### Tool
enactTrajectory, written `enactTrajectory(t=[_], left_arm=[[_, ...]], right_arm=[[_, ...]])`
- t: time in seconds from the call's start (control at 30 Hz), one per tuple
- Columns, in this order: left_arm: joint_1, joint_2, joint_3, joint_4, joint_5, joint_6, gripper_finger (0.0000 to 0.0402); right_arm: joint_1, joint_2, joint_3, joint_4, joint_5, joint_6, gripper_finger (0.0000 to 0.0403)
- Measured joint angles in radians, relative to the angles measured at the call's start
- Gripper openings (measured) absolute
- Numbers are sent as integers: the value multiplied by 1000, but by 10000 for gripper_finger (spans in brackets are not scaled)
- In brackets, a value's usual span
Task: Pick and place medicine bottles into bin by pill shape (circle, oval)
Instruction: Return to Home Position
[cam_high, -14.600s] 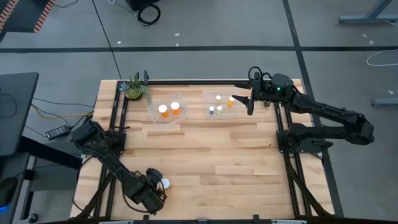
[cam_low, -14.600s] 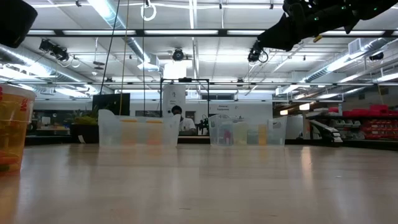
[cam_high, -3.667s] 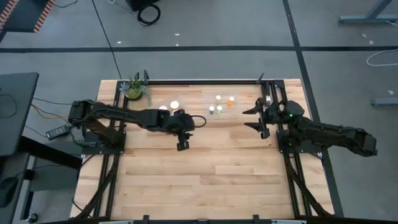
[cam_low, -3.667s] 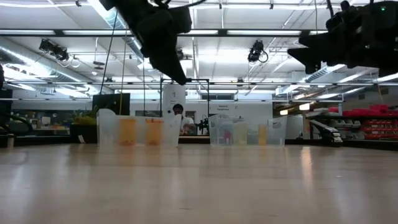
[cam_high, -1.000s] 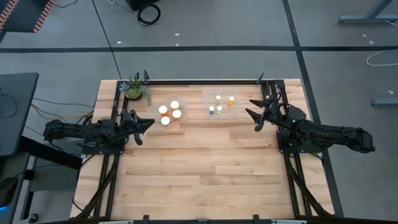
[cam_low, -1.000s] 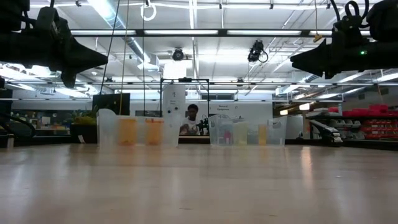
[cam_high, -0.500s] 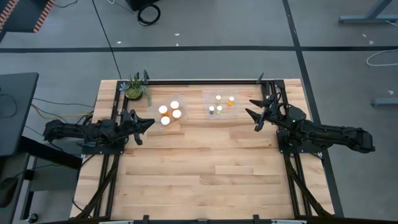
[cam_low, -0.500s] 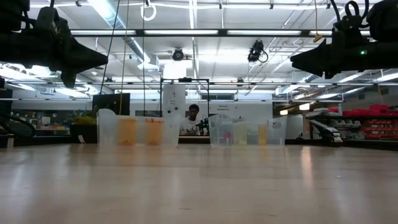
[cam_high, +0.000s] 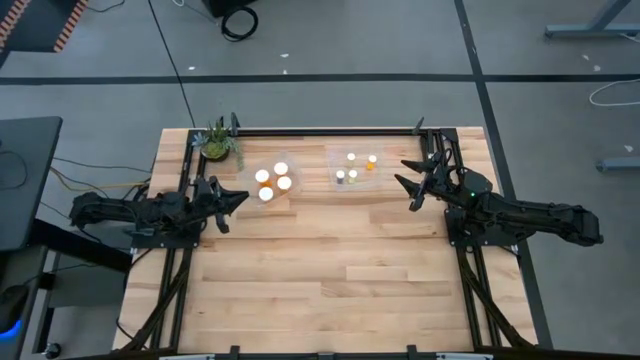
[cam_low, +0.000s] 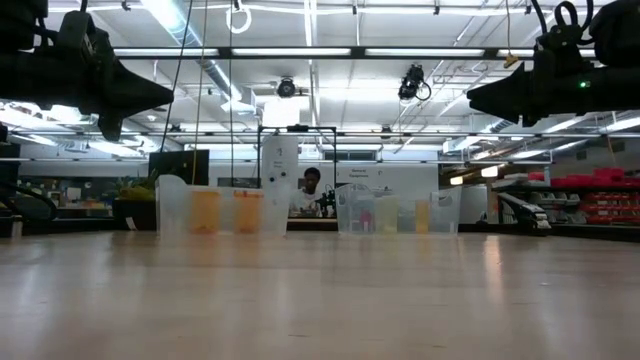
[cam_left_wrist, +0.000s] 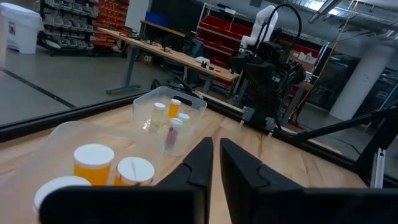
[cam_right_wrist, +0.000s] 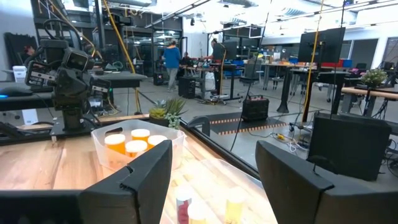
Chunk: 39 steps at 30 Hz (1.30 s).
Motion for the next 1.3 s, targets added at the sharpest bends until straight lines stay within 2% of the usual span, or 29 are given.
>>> enactTrajectory(t=[0.43,0.77,1.07,1.3], left_arm=[[0,0,0,0,0,0,28],[0,0,0,0,0,1,40],[0,0,0,0,0,0,28],[0,0,0,0,0,1,38]], right_arm=[[0,0,0,0,0,0,239],[0,0,0,0,0,0,239],[0,0,0,0,0,0,239],[0,0,0,0,0,0,239]])
